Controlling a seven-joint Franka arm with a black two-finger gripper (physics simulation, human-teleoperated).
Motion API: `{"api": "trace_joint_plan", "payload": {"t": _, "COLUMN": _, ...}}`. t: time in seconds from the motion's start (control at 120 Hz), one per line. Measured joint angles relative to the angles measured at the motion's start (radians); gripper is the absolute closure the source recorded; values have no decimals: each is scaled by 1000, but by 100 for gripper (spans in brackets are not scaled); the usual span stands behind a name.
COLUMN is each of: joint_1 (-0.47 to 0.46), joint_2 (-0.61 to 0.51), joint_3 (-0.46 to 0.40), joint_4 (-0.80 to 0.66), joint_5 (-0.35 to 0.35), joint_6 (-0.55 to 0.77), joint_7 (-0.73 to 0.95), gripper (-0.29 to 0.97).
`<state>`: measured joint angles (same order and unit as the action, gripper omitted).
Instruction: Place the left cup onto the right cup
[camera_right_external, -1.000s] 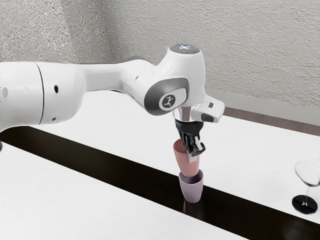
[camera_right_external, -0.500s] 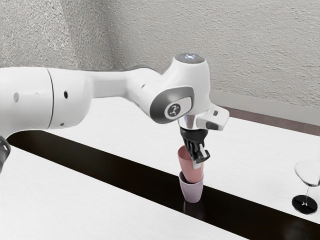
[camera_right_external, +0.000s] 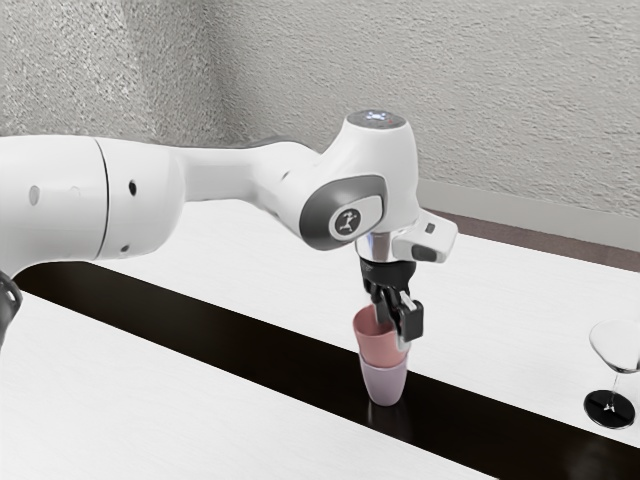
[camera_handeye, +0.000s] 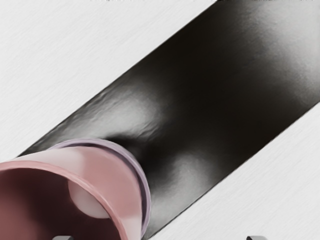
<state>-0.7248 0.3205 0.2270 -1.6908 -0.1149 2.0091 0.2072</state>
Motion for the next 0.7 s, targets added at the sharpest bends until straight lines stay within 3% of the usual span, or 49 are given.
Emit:
{"api": "trace_joint_plan", "payload": {"t": 0.308, "joint_1": 48, "joint_2": -84, "joint_3": -1, "joint_4": 12, "joint_5": -3, "joint_6": -27, "joint_7": 0, "gripper": 8}}
{"api": "trace_joint_plan", "payload": {"t": 0.6, "joint_1": 357, "joint_2": -223, "joint_3": -5, "joint_4": 31, "joint_5": 4, "joint_6": -156, "joint_7": -4, "gripper": 4}}
{"api": "trace_joint_plan", "payload": {"t": 0.7, "joint_1": 468, "joint_2": -239, "joint_3": 3, "joint_4": 119, "joint_5": 14, "joint_6": -231, "joint_7": -4, "gripper": 3}}
